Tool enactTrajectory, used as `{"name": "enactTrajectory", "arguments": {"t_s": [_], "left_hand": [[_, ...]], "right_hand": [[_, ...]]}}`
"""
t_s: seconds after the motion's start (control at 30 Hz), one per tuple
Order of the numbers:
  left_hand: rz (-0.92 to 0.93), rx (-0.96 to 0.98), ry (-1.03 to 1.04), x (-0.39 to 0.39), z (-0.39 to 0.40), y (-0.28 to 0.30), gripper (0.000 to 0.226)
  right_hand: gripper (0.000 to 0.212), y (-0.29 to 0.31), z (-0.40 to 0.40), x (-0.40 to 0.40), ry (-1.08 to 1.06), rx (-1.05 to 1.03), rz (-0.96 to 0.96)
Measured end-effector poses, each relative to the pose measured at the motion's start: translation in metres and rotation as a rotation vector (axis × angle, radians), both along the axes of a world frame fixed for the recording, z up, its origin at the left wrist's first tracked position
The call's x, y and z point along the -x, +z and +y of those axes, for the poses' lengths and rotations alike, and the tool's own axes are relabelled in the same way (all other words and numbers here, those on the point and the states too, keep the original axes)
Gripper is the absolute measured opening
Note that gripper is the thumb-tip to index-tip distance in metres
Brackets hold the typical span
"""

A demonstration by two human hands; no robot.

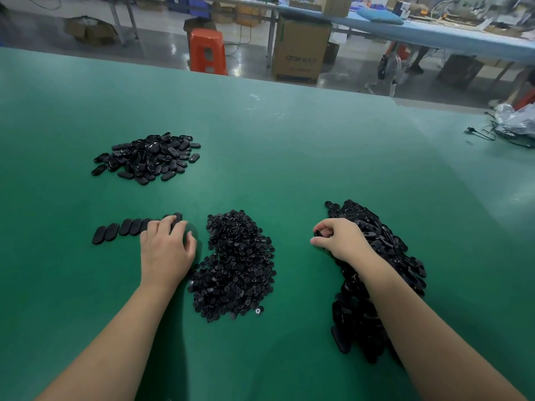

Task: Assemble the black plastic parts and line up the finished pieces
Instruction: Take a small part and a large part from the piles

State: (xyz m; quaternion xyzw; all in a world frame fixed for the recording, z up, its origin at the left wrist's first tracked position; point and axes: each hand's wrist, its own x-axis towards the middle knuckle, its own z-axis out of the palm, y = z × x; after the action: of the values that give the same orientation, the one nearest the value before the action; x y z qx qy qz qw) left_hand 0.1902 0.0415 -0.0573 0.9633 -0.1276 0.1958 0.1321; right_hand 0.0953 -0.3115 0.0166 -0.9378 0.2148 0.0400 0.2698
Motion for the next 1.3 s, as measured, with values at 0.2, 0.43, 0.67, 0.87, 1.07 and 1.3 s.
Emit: {"name": "enactTrajectory", "arguments": {"t_s": [0.2,0.43,0.67,0.87,1.07,1.3], "left_hand": [[-0.002,-0.004,-0.003,0.000,0.000,0.000,0.039],[-0.008,0.012,-0.003,0.000,0.000,0.001,0.038],[0.007,0.016,0.000,0.001,-0.001,0.001,0.038],[-0.005,0.015,-0.004,0.001,0.000,0.001,0.037],[0.001,0.019,-0.008,0.001,0.000,0.001,0.038],[-0.048,0.028,-0.033,0.000,0.000,-0.001,0.034]], "right_hand": [[0.020,-0.008,0.006,0.009,-0.059,-0.141,-0.029],[0.022,-0.010,0.003,0.013,-0.089,-0.076,-0.019],[0.020,-0.005,0.006,0.014,-0.144,-0.100,-0.176],[0.026,-0.009,0.036,0.019,-0.243,-0.706,-0.297],[0.028,-0.027,0.075,0.032,-0.314,-0.976,-0.353],[0.008,-0.034,0.090,0.038,-0.439,-1.023,-0.393]]}}
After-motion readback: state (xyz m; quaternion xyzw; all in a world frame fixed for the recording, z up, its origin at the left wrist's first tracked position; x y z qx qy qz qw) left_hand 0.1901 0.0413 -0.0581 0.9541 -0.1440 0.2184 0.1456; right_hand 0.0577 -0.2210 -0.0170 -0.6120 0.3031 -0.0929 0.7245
